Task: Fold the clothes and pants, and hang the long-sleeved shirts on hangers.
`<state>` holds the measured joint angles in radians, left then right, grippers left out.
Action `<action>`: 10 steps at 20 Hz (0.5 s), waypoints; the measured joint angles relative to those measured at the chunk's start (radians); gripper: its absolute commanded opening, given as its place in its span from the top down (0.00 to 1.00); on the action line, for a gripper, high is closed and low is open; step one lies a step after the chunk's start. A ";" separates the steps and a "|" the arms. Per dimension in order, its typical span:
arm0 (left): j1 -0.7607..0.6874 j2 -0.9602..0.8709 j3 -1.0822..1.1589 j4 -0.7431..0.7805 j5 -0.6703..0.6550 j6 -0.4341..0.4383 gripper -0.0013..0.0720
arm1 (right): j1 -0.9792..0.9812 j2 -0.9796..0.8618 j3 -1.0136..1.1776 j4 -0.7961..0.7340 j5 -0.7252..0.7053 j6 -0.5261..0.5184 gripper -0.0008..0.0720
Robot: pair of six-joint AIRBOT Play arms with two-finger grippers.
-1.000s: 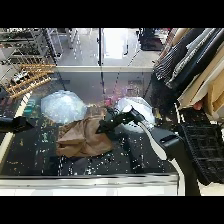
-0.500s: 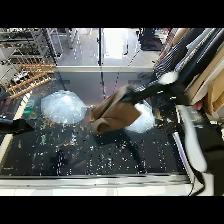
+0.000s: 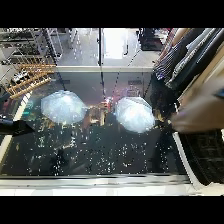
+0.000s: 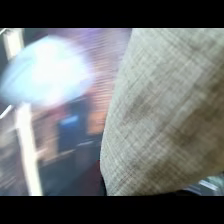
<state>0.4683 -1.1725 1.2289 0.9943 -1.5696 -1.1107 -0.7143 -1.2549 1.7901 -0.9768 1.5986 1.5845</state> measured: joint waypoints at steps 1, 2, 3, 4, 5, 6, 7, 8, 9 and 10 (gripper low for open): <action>0.000 0.000 0.000 0.000 -0.006 0.000 0.96 | -0.087 0.029 -0.071 -0.012 0.008 -0.023 0.97; 0.000 0.000 0.000 0.000 -0.012 0.000 0.96 | -0.173 0.057 -0.155 -0.022 0.011 -0.048 0.97; 0.000 0.000 0.000 0.000 -0.017 0.000 0.96 | -0.262 0.085 -0.256 -0.033 0.011 -0.076 0.97; 0.000 0.001 0.000 0.000 -0.021 0.000 0.96 | -0.346 0.110 -0.363 -0.044 0.013 -0.105 0.97; 0.000 0.001 0.000 0.000 -0.026 0.000 0.96 | -0.419 0.130 -0.461 -0.059 0.014 -0.129 0.97; 0.000 0.001 0.000 0.000 -0.029 0.000 0.96 | -0.495 0.148 -0.557 -0.081 0.012 -0.149 0.96; 0.000 0.001 0.000 0.000 -0.033 0.000 0.96 | -0.560 0.161 -0.633 -0.103 0.007 -0.164 0.90; 0.000 0.001 0.000 -0.001 -0.035 0.000 0.96 | -0.623 0.169 -0.700 -0.129 0.002 -0.174 0.49; 0.000 0.001 0.000 -0.001 -0.036 0.000 0.96 | -0.674 0.174 -0.743 -0.150 0.002 -0.183 0.17; 0.000 0.001 0.000 -0.001 -0.037 0.000 0.96 | -0.719 0.176 -0.773 -0.174 0.003 -0.191 0.19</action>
<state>0.4683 -1.1713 1.2289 0.9936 -1.6062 -1.1103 -1.4330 -1.0786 1.0168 -1.1511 1.6016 1.3933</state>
